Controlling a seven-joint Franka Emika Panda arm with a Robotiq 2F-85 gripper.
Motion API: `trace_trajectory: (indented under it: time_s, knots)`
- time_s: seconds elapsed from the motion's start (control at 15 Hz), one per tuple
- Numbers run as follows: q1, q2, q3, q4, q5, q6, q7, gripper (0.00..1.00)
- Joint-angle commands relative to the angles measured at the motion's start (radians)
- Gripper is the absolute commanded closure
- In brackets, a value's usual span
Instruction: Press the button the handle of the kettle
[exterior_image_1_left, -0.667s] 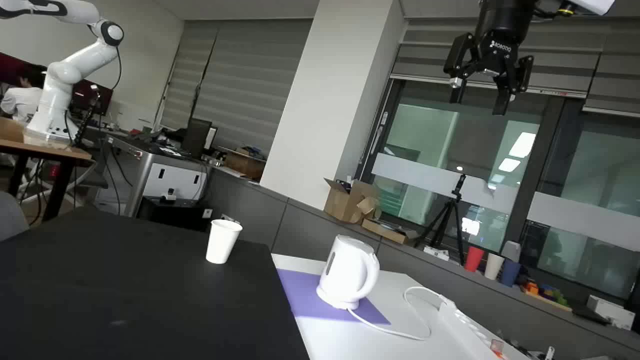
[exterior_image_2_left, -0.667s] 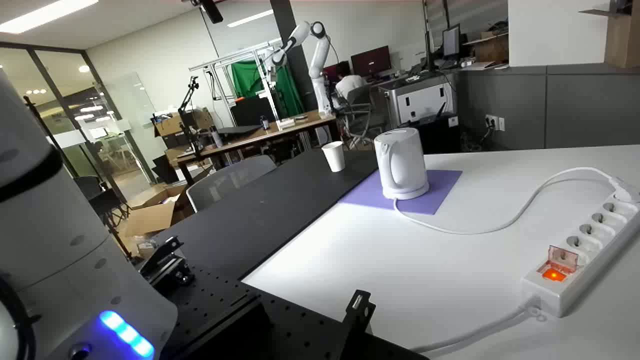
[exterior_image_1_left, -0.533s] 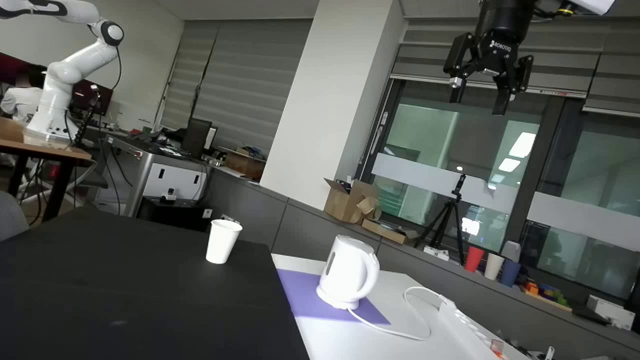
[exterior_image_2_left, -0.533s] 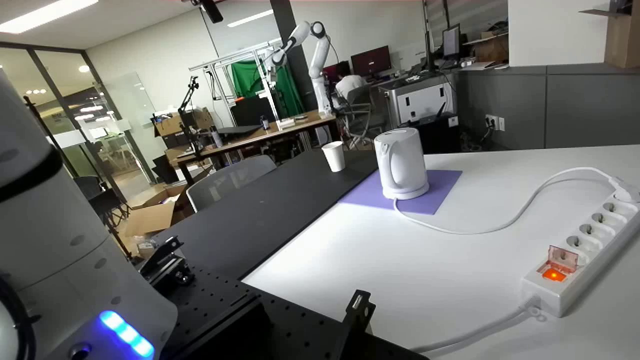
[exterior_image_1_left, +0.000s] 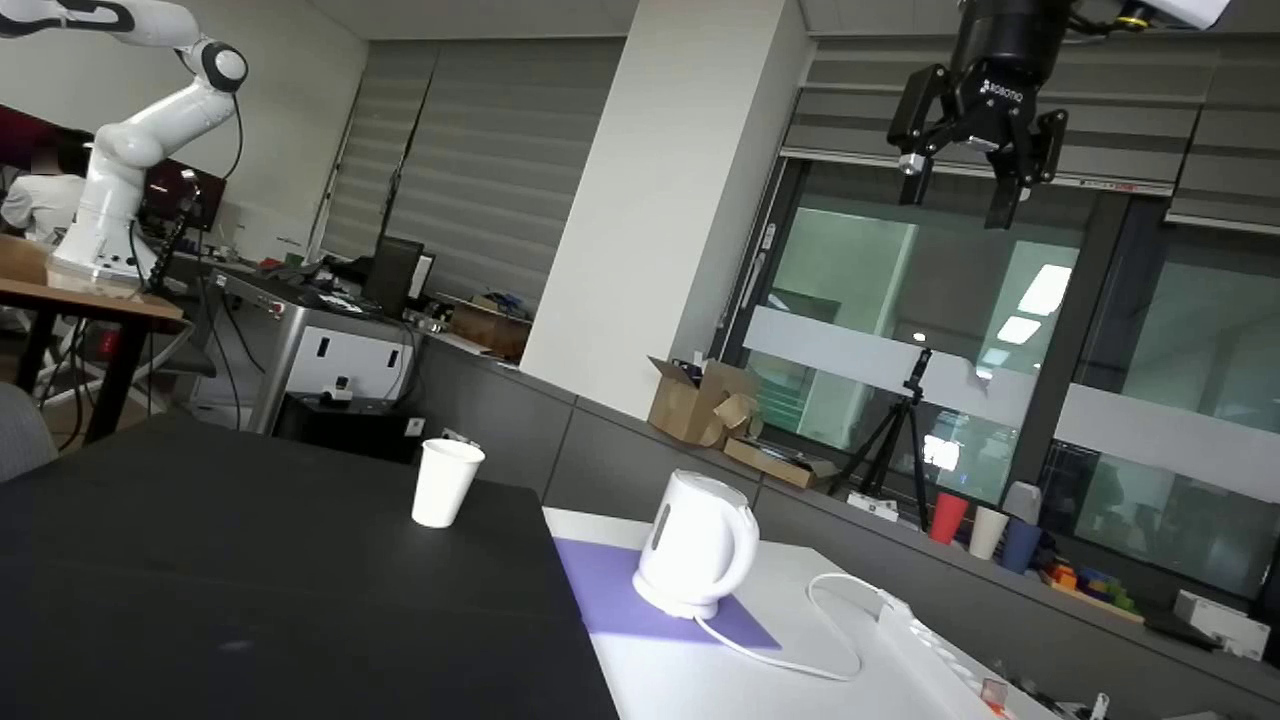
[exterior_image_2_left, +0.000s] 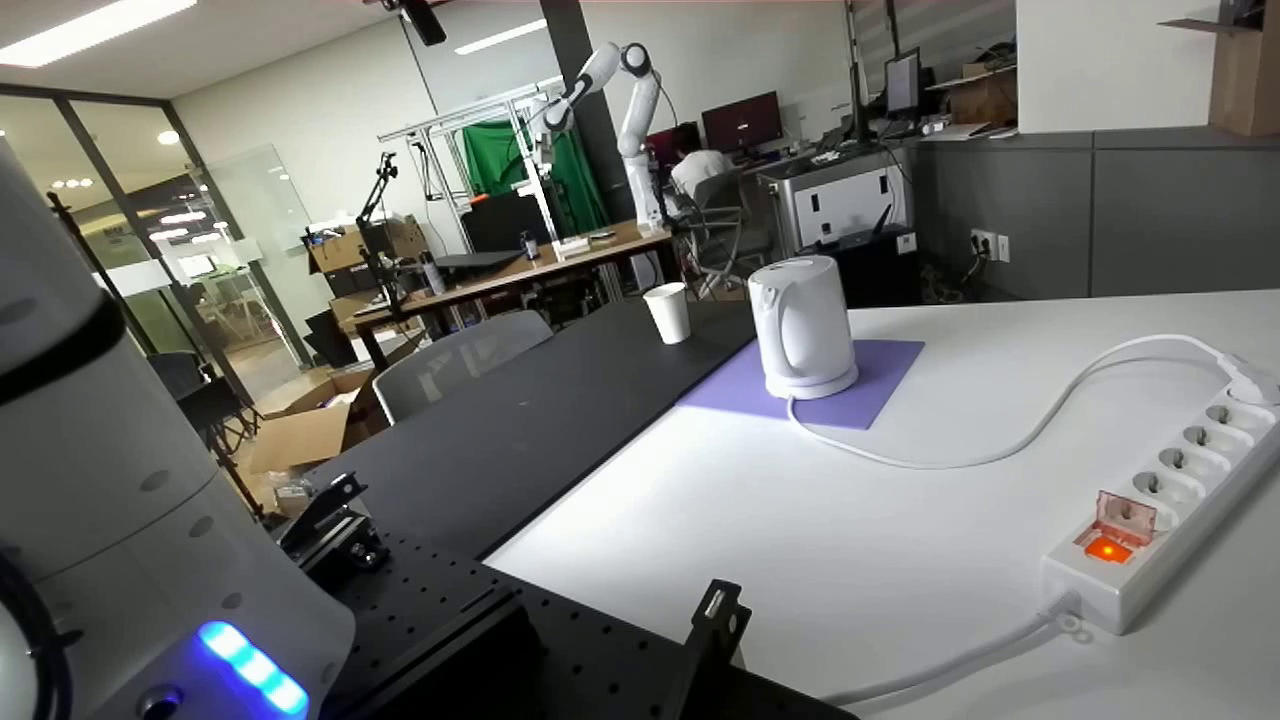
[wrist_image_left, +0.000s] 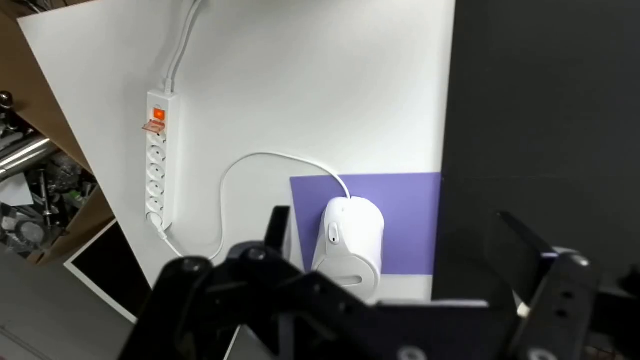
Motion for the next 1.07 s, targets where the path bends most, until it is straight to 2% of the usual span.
trace_trajectory:
  time_s: [0.0,0.47,0.67,0.87,0.93,1.0]
  knots:
    - [0.016,0.002,-0.012,0.002,-0.009,-0.002,0.008,0.00]
    - [0.016,0.002,-0.012,0.002,-0.009,-0.002,0.008,0.00]
    - [0.005,0.074,-0.027,-0.013,-0.029,0.085,-0.010,0.00]
    - [0.021,0.182,-0.070,-0.029,-0.003,0.193,-0.065,0.00]
    - [0.023,0.226,-0.082,-0.031,0.005,0.230,-0.084,0.25]
    - [0.023,0.268,-0.091,-0.029,0.008,0.256,-0.098,0.26]
